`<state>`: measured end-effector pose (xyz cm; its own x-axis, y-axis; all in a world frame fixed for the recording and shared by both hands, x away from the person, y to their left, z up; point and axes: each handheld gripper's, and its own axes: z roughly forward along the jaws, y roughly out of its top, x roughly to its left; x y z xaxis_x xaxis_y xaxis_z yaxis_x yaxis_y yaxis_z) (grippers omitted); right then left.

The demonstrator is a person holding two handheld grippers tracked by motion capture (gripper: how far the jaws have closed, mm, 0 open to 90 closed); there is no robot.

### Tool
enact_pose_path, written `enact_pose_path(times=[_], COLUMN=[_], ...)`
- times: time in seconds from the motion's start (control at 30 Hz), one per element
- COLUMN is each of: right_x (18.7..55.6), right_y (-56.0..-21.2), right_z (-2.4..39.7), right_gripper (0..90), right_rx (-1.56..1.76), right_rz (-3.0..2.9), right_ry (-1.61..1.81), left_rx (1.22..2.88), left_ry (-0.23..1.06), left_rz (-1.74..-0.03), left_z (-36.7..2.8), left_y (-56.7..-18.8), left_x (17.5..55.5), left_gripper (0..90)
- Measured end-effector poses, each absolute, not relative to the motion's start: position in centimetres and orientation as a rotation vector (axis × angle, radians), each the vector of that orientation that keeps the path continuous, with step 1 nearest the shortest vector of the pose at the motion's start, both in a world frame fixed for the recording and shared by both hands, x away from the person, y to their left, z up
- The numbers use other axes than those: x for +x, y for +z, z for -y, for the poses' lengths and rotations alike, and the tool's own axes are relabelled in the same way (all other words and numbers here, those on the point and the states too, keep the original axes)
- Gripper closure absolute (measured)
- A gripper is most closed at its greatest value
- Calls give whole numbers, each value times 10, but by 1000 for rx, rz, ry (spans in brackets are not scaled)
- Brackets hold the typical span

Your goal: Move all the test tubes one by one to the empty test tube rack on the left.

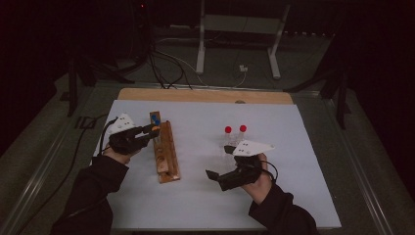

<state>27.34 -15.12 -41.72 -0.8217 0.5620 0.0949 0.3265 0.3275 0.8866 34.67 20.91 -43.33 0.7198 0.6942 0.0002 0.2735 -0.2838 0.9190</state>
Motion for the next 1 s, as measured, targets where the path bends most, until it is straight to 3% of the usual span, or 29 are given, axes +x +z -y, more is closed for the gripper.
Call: enact_pose_path(times=[0.77, 1.0], right_x=[273, 277], right_y=[-415, -406], right_z=[152, 162], right_gripper=[0, 0], right_rx=[792, 798], right_rz=[-2361, -2320], right_ry=[1495, 1513], left_rx=[1922, 1882], left_ry=[470, 457], left_rz=[-746, -726], left_z=[-206, -206], left_y=[-454, -442], left_x=[345, 333], left_gripper=[697, 414])
